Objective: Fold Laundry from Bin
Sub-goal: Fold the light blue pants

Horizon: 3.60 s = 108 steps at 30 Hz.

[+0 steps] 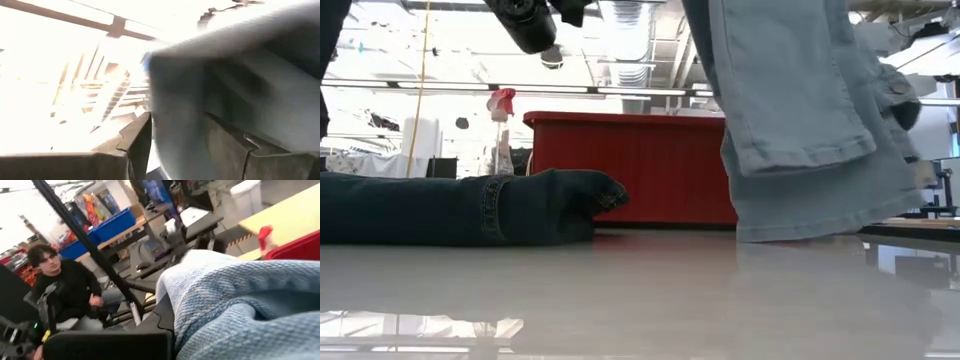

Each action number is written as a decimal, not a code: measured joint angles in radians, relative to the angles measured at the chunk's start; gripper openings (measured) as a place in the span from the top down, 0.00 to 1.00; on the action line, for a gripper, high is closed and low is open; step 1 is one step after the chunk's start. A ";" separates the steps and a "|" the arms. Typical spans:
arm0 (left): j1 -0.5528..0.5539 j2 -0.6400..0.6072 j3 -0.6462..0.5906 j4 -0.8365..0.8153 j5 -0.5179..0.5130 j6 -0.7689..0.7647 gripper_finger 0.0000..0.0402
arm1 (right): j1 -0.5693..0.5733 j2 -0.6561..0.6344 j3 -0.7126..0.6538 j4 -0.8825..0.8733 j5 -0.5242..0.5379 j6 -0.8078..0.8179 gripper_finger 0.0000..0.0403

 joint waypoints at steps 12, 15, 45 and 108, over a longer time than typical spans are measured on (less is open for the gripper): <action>0.008 -0.015 -0.077 -0.056 -0.142 0.043 0.60 | 0.041 0.045 -0.001 -0.041 -0.036 -0.015 0.91; 0.001 -0.045 -0.217 0.010 -0.196 0.032 0.60 | 0.039 0.024 -0.001 -0.134 -0.055 -0.077 0.91; 0.001 0.028 -0.258 -0.249 0.165 -0.455 0.32 | 0.171 0.033 -0.001 0.025 -0.229 -0.206 0.91; -0.142 0.035 -0.116 -0.043 -0.538 0.521 0.99 | 0.079 0.048 0.017 -0.078 -0.184 -0.216 0.80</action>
